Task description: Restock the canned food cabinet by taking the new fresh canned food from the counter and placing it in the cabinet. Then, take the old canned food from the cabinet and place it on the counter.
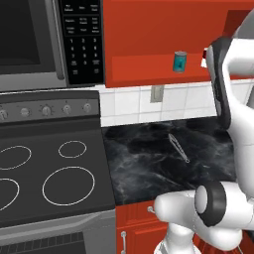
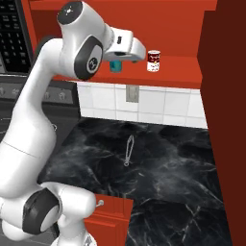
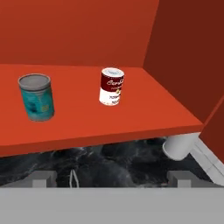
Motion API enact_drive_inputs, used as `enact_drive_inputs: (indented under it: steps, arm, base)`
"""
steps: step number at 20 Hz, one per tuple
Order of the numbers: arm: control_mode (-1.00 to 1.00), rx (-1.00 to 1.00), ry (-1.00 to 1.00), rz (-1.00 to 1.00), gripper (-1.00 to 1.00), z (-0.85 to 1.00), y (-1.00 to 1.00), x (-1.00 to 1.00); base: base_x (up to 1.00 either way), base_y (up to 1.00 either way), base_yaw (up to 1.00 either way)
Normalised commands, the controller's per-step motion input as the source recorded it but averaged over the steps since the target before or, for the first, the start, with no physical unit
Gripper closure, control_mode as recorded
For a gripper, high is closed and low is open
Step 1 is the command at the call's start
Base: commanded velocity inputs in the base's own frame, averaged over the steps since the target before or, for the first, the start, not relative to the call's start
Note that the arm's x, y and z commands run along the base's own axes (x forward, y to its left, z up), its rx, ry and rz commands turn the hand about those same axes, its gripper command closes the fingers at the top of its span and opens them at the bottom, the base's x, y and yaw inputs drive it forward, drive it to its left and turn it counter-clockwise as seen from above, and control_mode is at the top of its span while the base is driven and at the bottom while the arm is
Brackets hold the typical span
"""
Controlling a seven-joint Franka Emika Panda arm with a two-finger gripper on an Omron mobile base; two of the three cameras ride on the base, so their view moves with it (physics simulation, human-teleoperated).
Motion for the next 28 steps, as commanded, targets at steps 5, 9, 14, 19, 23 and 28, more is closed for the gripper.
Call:
enact_drive_inputs:
  steps: [5, 9, 14, 19, 23, 28]
  arm:
    - [-1.0, 0.0, -0.03, -0.1, -1.0, -0.61, -0.26, 0.24]
    - [-1.0, 0.0, -0.02, -0.03, -1.0, -0.26, -0.09, 0.52]
    - [-1.0, 0.02, 0.0, 0.0, -1.0, -0.04, -0.05, 0.6]
    - [-1.0, 0.12, 0.0, 0.0, -1.0, 0.0, -0.26, 0.52]
    - [-1.0, 0.13, 0.0, 0.0, -1.0, 0.0, -0.18, 0.34]
    - [-1.0, 0.03, 0.0, 0.03, -1.0, 0.0, -0.06, 0.3]
  base:
    - [0.0, 0.0, 0.0]
    - [0.0, 0.0, 0.0]
    - [0.0, 0.0, 0.0]
    - [0.0, 0.0, 0.0]
    - [0.0, 0.0, 0.0]
    - [0.0, 0.0, 0.0]
